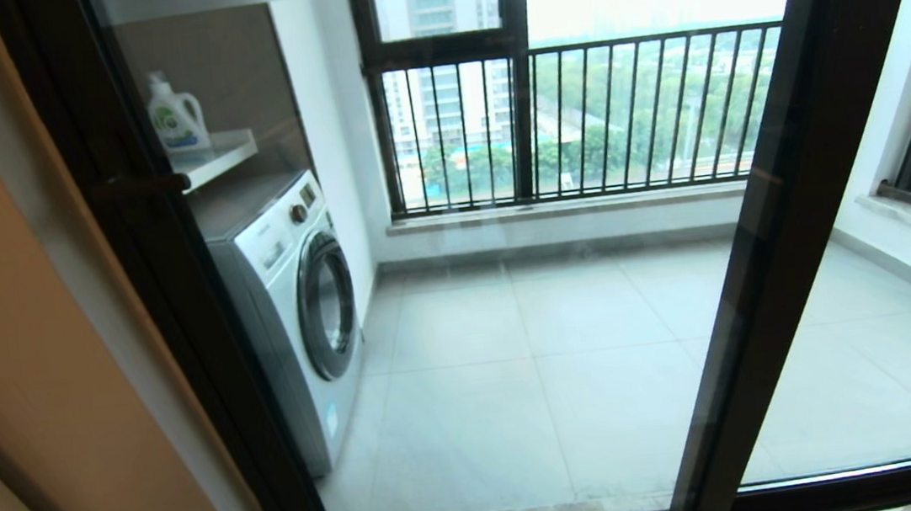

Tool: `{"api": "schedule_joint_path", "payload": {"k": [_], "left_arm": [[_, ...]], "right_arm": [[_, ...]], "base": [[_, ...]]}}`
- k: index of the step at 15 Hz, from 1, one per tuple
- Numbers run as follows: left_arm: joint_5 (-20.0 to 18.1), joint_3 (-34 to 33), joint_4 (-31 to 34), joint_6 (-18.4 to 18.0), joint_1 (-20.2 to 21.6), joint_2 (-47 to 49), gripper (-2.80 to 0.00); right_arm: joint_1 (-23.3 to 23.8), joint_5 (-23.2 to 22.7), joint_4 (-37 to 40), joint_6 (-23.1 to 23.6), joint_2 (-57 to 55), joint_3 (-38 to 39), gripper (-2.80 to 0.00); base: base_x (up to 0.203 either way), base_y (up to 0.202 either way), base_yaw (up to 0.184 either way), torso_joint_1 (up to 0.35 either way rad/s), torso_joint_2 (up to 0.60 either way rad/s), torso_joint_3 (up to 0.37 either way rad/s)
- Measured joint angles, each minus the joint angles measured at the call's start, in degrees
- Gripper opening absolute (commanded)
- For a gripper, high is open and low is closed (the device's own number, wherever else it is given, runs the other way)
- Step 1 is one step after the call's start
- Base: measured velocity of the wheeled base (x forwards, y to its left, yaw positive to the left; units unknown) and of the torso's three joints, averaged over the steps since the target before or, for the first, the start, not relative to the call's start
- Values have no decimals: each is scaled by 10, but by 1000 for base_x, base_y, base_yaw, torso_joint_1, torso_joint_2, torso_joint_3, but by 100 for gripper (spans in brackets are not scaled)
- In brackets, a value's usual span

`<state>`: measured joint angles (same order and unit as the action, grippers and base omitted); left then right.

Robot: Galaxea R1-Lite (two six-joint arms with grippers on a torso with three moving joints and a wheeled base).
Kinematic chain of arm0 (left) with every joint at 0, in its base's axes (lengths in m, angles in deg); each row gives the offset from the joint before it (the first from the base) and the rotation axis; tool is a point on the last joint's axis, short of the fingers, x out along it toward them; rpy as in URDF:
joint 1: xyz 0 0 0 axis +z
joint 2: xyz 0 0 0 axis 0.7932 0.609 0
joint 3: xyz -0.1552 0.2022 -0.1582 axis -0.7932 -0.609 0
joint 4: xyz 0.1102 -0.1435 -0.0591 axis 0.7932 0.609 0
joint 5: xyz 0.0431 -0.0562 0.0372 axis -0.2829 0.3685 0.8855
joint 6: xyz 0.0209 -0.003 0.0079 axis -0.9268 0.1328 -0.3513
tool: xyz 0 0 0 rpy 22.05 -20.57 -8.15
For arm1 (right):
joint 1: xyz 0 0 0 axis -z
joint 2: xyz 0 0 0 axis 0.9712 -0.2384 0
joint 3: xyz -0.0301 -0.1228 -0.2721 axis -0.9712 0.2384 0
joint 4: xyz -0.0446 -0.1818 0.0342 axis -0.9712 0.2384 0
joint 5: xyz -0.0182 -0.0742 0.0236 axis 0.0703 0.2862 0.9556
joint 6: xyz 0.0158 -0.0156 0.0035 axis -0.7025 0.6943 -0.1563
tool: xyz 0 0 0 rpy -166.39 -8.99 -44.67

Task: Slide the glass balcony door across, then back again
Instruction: Open the slid door

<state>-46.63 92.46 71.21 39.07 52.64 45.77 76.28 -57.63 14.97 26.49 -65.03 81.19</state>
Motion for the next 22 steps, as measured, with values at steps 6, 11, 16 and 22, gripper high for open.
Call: {"api": "schedule_joint_path", "payload": {"k": [6, 11, 16, 22], "left_arm": [[-21, 152, -225, 74, 0, 370, -280], [-27, 363, -369, 95, 9, 649, -280], [-27, 517, -381, 77, 28, 829, -280], [-28, 652, -344, 68, 101, 949, -280]], "right_arm": [[0, 0, 0, 0, 0, 0, -280], [0, 0, 0, 0, 0, 0, -280], [0, 0, 0, 0, 0, 0, -280], [0, 0, 0, 0, 0, 0, -280]], "base": [[0, 0, 0, 0, 0, 0], [0, 0, 0, 0, 0, 0], [0, 0, 0, 0, 0, 0], [0, 0, 0, 0, 0, 0]]}}
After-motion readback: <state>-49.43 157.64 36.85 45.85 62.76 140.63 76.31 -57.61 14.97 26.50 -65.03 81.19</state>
